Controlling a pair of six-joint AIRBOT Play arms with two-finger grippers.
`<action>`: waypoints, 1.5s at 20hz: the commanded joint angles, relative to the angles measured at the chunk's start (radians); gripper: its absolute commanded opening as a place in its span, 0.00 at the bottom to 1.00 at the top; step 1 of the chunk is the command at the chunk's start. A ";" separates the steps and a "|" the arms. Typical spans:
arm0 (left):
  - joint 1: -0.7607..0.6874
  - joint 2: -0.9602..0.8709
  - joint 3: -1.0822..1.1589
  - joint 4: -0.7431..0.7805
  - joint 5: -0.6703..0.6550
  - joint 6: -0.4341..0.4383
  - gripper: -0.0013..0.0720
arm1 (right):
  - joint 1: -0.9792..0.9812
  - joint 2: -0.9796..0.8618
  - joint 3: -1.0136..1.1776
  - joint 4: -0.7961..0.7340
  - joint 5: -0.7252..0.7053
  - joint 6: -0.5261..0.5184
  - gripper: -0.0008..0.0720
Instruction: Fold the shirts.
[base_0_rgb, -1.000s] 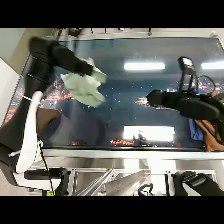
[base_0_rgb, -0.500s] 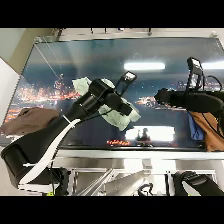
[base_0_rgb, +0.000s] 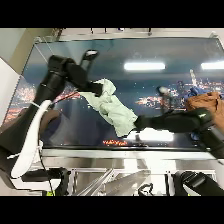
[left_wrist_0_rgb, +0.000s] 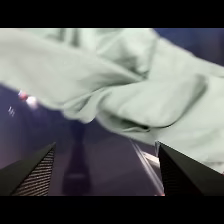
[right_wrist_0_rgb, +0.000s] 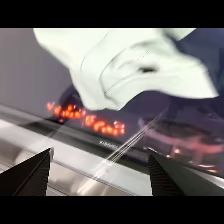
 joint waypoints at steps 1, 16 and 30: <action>0.190 0.054 -0.178 -0.195 -0.034 0.054 0.97 | 0.120 -0.132 -0.087 0.058 0.190 0.083 0.91; 0.349 0.059 -0.320 -0.274 -0.145 0.141 0.97 | 0.078 -0.487 0.051 0.304 0.452 -0.114 0.15; 0.250 -0.225 -0.209 -0.344 -0.436 0.136 0.97 | -0.379 -0.171 0.052 -0.020 -0.078 -0.273 0.04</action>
